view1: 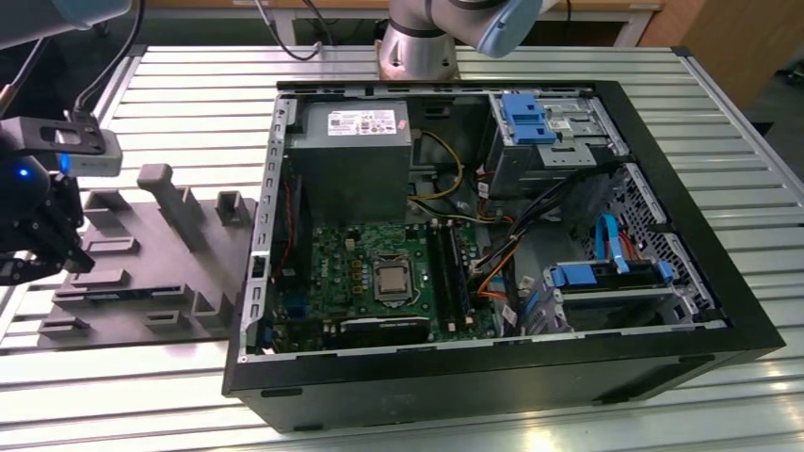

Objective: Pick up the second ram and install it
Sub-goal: 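Pick up the second ram and move it above second insertion slot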

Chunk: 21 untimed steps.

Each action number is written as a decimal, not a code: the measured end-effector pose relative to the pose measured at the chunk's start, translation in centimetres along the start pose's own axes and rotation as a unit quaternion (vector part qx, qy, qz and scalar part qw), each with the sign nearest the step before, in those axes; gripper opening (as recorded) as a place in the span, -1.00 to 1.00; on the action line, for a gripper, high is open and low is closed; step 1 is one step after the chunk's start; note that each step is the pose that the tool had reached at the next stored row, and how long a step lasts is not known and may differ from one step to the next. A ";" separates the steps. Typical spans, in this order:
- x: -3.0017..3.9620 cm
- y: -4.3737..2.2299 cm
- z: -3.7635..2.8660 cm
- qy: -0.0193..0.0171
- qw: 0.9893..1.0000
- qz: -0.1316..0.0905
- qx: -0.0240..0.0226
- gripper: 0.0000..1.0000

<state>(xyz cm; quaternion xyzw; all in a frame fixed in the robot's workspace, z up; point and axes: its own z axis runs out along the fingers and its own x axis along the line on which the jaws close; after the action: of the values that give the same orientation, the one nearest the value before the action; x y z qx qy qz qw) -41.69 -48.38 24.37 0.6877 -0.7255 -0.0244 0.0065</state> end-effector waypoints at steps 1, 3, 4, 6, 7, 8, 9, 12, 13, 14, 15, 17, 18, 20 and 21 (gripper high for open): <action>0.00 0.00 0.03 0.000 1.000 0.000 0.000 -0.79; 0.00 0.00 0.08 0.000 1.000 0.000 0.000 -0.79; 0.00 0.00 0.10 0.000 1.000 0.000 0.000 -0.79; 0.00 -0.01 0.15 0.000 1.000 0.000 0.000 -0.79; 0.00 -0.01 0.17 0.000 1.000 0.000 0.000 -0.79; 0.00 -0.01 0.21 0.000 1.000 0.000 0.000 -0.79; 0.01 -0.01 0.24 0.000 1.000 0.000 0.000 -0.79; 0.01 -0.01 0.36 0.000 1.000 0.000 0.000 -0.79; 0.01 -0.02 0.41 0.000 1.000 0.000 0.000 -0.79; 0.01 -0.02 0.45 0.000 1.000 0.000 0.000 -0.79; 0.01 -0.02 0.50 0.000 1.000 0.000 0.000 -0.79; 0.02 -0.02 0.59 0.000 1.000 0.000 0.000 -0.79; 0.02 -0.03 0.64 0.000 1.000 0.000 0.000 -0.79; 0.02 -0.03 0.73 0.000 1.000 0.000 0.000 -0.79; 0.02 -0.03 0.77 0.000 1.000 0.000 0.000 -0.79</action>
<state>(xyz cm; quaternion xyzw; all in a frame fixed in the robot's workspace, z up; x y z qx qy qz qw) -41.70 -48.39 23.59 0.6878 -0.7255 -0.0244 0.0064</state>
